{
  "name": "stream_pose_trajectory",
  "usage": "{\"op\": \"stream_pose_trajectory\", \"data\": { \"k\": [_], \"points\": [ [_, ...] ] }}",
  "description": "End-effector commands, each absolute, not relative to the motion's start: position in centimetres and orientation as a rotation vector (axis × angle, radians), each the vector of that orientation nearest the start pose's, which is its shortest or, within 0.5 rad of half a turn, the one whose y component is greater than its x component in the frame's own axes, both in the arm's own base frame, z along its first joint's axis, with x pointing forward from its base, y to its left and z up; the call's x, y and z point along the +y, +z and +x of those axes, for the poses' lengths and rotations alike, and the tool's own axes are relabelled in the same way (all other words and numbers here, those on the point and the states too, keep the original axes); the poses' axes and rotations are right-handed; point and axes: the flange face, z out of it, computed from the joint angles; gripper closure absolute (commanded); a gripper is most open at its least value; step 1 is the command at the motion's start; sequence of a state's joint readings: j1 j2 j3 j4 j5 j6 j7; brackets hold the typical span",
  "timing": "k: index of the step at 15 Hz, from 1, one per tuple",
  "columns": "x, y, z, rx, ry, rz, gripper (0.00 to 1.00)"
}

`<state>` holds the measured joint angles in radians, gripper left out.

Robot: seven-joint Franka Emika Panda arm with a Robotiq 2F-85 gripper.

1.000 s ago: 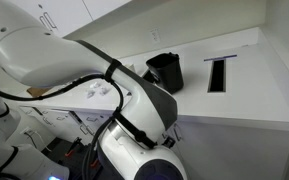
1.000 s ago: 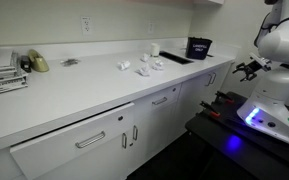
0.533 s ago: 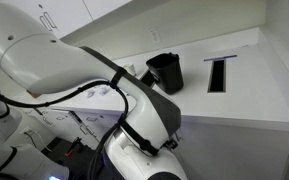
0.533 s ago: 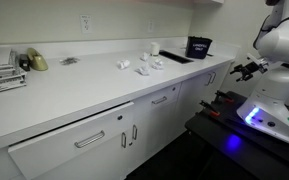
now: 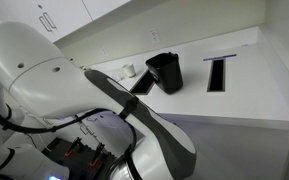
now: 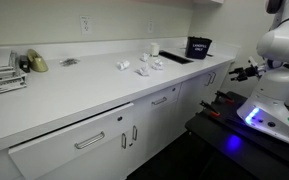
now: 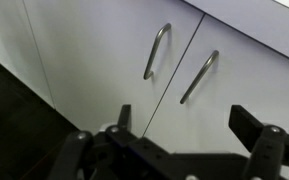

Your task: Open the bottom right cupboard door

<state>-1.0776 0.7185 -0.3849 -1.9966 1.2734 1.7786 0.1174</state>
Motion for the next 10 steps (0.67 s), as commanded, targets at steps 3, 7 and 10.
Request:
{"op": "stream_pose_trajectory", "data": {
  "k": [3,7,10],
  "points": [
    [-52.1,8.6,14.7,1.840,0.177,-0.478,0.00],
    [-51.7,8.1,14.6,1.864,0.168,-0.513,0.00],
    [-51.3,7.5,15.4,1.909,0.139,-0.454,0.00]
  ]
}}
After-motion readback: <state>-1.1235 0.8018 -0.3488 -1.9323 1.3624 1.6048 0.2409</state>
